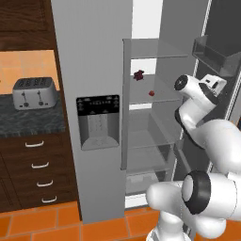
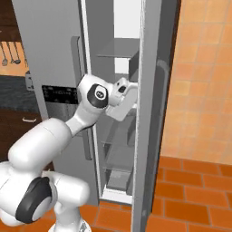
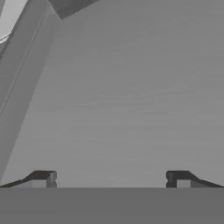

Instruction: Take the strawberry from the fridge and place it on top of the pancake, located on the dining counter.

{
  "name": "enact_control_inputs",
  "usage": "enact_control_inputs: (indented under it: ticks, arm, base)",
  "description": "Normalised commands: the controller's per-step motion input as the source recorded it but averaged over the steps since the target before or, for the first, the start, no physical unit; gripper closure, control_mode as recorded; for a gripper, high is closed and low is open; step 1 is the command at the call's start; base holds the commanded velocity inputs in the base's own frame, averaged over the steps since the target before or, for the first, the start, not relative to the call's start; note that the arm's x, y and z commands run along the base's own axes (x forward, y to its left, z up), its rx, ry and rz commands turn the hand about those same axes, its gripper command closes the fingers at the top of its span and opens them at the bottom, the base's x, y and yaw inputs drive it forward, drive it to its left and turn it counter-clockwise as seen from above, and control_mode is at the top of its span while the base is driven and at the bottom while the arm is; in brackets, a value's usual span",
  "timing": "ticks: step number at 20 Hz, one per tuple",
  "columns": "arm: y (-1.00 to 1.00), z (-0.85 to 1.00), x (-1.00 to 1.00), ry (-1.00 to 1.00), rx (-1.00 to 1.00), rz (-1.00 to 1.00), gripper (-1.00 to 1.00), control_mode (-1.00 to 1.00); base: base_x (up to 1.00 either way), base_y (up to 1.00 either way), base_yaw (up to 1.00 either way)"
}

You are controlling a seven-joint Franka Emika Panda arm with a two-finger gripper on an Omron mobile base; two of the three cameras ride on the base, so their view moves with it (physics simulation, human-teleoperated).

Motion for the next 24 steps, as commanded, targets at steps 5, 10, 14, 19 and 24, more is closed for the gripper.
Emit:
enact_control_inputs:
  ticks: [5,10,14,19,24]
  arm:
    - [-0.78,0.0,0.0,0.0,0.0,-0.1,-1.0,-1.0]
    - [-0.41,0.0,-0.07,-0.02,0.0,-0.06,-1.0,-1.0]
    - [0.25,0.0,-0.49,-0.06,0.0,0.0,-1.0,-1.0]
    - [0.64,-0.07,-0.34,-0.09,0.0,0.0,-1.0,-1.0]
    - [0.64,-0.1,-0.43,-0.26,0.12,0.0,-1.0,-1.0]
  base:
    - [0.0,0.0,0.0]
    - [0.0,0.0,0.0]
    - [0.0,0.0,0.0]
    - [0.0,0.0,0.0]
    - [0.0,0.0,0.0]
